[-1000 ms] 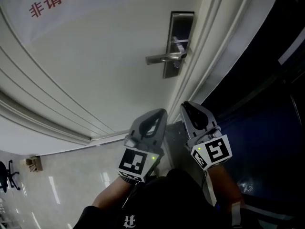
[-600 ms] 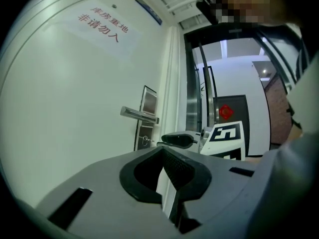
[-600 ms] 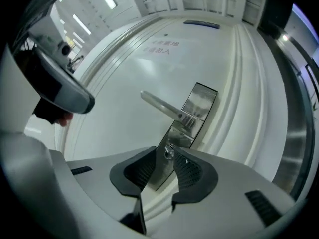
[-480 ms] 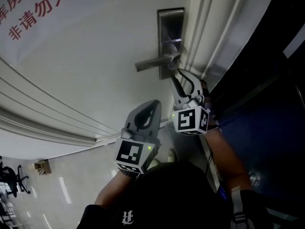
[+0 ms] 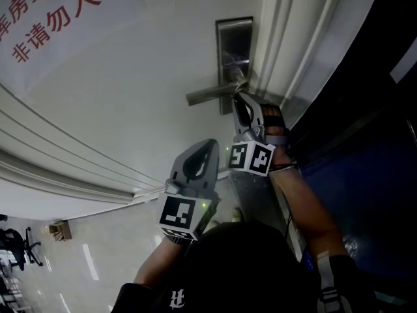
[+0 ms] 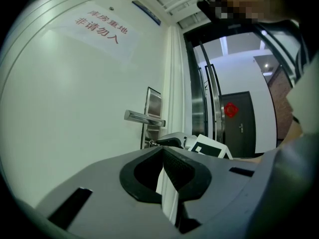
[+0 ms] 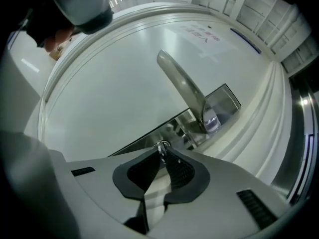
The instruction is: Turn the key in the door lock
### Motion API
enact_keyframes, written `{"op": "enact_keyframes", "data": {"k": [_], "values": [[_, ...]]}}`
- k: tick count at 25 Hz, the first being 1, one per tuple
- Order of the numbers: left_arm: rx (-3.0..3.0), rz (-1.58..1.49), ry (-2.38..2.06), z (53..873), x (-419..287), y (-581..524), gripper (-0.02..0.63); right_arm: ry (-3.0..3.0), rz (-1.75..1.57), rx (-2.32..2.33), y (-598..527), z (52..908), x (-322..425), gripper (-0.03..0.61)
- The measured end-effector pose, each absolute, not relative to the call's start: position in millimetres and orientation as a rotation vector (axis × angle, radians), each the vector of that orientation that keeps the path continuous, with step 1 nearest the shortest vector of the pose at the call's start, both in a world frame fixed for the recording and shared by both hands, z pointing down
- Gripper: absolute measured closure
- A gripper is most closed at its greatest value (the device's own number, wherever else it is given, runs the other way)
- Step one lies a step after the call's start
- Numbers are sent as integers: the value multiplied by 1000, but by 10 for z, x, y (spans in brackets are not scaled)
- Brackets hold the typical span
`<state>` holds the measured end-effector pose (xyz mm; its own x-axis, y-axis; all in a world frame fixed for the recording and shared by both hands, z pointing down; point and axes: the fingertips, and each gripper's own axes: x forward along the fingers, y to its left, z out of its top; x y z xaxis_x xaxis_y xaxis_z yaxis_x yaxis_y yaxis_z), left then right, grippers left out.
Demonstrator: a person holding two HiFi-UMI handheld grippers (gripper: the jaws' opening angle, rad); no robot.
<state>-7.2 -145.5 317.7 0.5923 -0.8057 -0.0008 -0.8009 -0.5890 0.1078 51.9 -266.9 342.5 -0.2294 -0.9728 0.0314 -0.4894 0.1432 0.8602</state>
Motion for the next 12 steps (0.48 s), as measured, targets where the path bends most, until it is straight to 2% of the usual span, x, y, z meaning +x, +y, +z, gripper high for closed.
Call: {"op": "enact_keyframes", "data": {"k": [1, 2, 12], "values": [[2714, -74, -1375, 3185, -76, -1454, 606, -1851, -943, 1431, -2682, 3426, 527, 547], [2711, -72, -1375, 3193, -82, -1451, 606, -1920, -865, 1465, -2687, 3422, 535, 552], [2691, -51, -1388, 3237, -109, -1437, 606, -2670, 342, 1661, -2719, 3447, 621, 552]]}}
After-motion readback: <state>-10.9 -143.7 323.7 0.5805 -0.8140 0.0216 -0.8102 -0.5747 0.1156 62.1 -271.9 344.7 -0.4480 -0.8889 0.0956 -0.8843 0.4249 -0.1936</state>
